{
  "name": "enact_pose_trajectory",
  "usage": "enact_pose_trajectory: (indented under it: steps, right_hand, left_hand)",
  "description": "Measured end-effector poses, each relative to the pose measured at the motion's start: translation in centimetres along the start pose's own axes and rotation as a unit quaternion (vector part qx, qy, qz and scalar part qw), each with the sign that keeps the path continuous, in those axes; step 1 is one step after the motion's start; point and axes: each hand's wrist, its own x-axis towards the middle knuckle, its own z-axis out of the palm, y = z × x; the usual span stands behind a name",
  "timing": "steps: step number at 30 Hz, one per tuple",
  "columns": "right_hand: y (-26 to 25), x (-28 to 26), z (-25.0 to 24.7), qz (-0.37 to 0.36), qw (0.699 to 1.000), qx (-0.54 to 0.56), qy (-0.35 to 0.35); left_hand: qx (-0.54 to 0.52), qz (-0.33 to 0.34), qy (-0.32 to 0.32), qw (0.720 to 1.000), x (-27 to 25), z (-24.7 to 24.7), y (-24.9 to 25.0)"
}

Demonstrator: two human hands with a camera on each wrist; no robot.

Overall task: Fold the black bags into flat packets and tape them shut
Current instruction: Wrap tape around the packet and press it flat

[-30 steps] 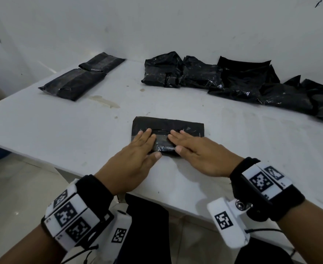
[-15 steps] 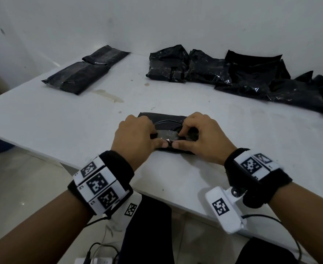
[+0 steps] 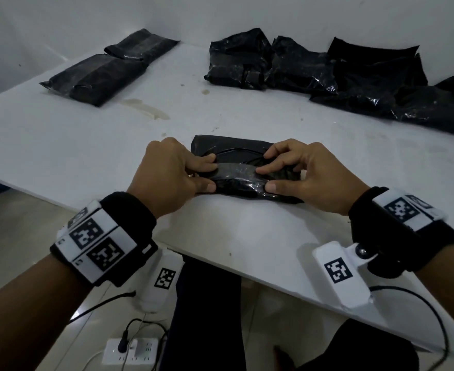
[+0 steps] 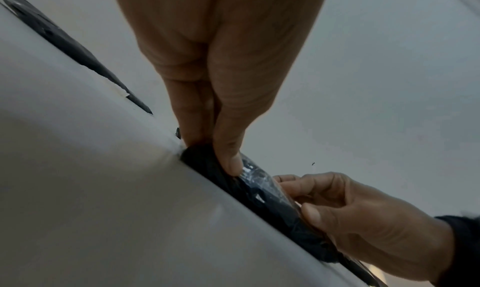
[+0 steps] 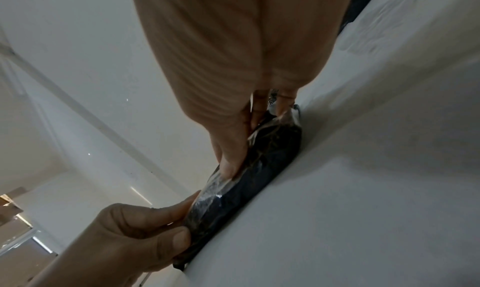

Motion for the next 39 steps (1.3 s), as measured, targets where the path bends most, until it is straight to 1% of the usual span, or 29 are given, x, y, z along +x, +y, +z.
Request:
enact_pose_trajectory:
  steps: [7, 10, 12, 14, 17, 18, 19, 20, 23, 25, 28, 31, 36, 39]
  right_hand:
    - [-0.2, -0.6, -0.9, 0.002, 0.997, -0.049, -0.062]
    - [-0.7, -0.5, -1.0, 0.006, 0.994, -0.085, -0.068]
    - [-1.3, -0.4, -1.0, 0.006, 0.993, -0.103, -0.06]
    - [-2.2, -0.3, -1.1, 0.0, 0.99, -0.129, -0.05]
    - [-3.3, -0.3, -0.9, -0.02, 0.984, -0.173, -0.029]
    - [-3.7, -0.3, -0.7, -0.03, 0.982, -0.185, -0.02]
    - [-3.9, -0.2, -0.3, -0.044, 0.979, -0.2, -0.014]
    - [-4.1, 0.0, 0.1, -0.06, 0.975, -0.215, -0.014]
    - [-4.3, 0.5, 1.4, -0.083, 0.964, -0.249, -0.042]
    - [-4.1, 0.8, 1.6, -0.068, 0.967, -0.244, -0.034]
    - [-3.3, 0.7, 1.2, -0.043, 0.973, -0.225, -0.001]
    - [-2.6, 0.2, 0.7, -0.033, 0.977, -0.212, 0.008]
    - [-2.1, -0.7, 0.3, -0.01, 0.983, -0.181, 0.004]
    - [-2.2, -1.6, 0.0, -0.01, 0.984, -0.175, -0.03]
  left_hand:
    - [0.014, 0.005, -0.034, 0.999, 0.3, -0.7, -0.2]
    - [0.038, 0.006, -0.059, 0.998, 0.2, -1.4, 0.5]
    - [0.07, 0.016, -0.073, 0.995, 0.2, -2.0, 1.3]
    - [0.102, 0.038, -0.053, 0.993, 0.0, -2.2, 2.1]
    - [0.13, 0.113, 0.015, 0.985, -0.6, -1.9, 2.9]
    - [0.145, 0.137, 0.02, 0.98, -0.8, -1.6, 3.1]
    - [0.165, 0.155, 0.01, 0.974, -0.9, -1.3, 3.2]
    - [0.187, 0.163, -0.018, 0.969, -1.0, -0.8, 3.3]
    - [0.246, 0.136, -0.152, 0.948, -1.6, 0.6, 3.2]
    - [0.249, 0.128, -0.193, 0.94, -1.7, 0.9, 2.6]
    - [0.207, 0.1, -0.219, 0.948, -1.7, 0.7, 2.2]
    - [0.181, 0.084, -0.223, 0.954, -1.6, 0.6, 2.0]
    - [0.158, 0.075, -0.211, 0.962, -1.7, 0.8, 1.5]
    - [0.165, 0.067, -0.219, 0.959, -1.8, 0.8, 1.6]
